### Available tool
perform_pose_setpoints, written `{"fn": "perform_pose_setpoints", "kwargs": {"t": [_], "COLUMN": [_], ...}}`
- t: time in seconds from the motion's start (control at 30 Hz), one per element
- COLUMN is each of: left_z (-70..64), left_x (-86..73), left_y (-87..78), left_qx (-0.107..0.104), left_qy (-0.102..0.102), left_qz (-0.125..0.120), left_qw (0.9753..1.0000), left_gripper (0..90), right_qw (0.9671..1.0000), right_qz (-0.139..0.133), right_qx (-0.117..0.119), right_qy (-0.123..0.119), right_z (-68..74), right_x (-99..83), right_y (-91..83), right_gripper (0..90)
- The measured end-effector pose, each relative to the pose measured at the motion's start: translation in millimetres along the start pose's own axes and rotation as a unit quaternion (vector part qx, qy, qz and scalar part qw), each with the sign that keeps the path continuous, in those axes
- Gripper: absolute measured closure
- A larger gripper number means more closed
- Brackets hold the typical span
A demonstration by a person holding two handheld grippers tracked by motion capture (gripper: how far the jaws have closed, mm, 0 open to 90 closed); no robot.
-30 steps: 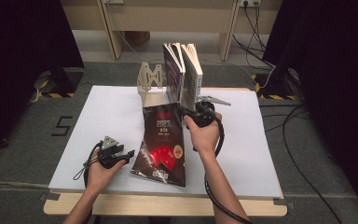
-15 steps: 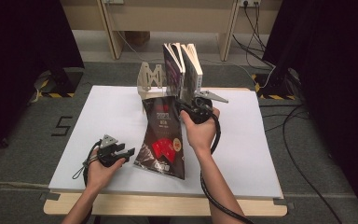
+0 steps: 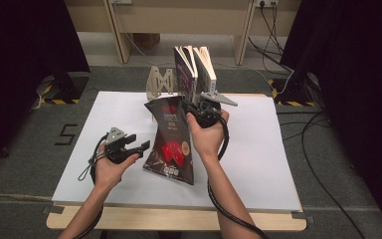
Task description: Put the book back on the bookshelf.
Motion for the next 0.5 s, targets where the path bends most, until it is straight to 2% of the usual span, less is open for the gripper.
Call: {"fn": "perform_pose_setpoints", "kwargs": {"t": [0.1, 0.13, 0.3, 0.37, 0.5], "left_z": [-3.8, -6.6, -12.2, -17.0, -22.2], "left_x": [4.8, 10.8, 24.3, 34.3, 42.4], "left_y": [0.6, 1.3, 3.6, 4.8, 6.8], "left_qx": [-0.008, -0.011, -0.013, -0.017, -0.023], "left_qy": [-0.005, -0.005, -0.003, -0.009, -0.017], "left_qz": [-0.006, -0.013, -0.023, -0.030, -0.030], "left_qw": [0.9999, 0.9998, 0.9996, 0.9994, 0.9991], "left_gripper": [35.3, 34.9, 34.6, 34.6, 34.6], "right_qw": [1.0000, 0.9999, 0.9998, 0.9995, 0.9993], "right_qz": [-0.003, -0.009, -0.020, -0.028, -0.034], "right_qx": [-0.001, -0.005, -0.008, -0.011, -0.014], "right_qy": [0.003, 0.001, -0.002, -0.009, -0.011], "right_z": [0.6, 0.6, 4.5, 7.8, 10.8], "right_x": [0.9, 2.4, 7.8, 12.3, 15.2], "right_y": [0.7, 1.3, 3.2, 4.6, 6.2], "right_gripper": [87.0, 86.9, 87.0, 86.9, 86.9]}}
Point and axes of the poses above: each handheld gripper's, and its own axes: y roughly forward along the jaws, x roughly out of its top, z roughly to its left, the point moved 9 cm from there along y, roughly forward along the jaws, and after that the axes turned 9 degrees about -x, right-handed, at the moved point
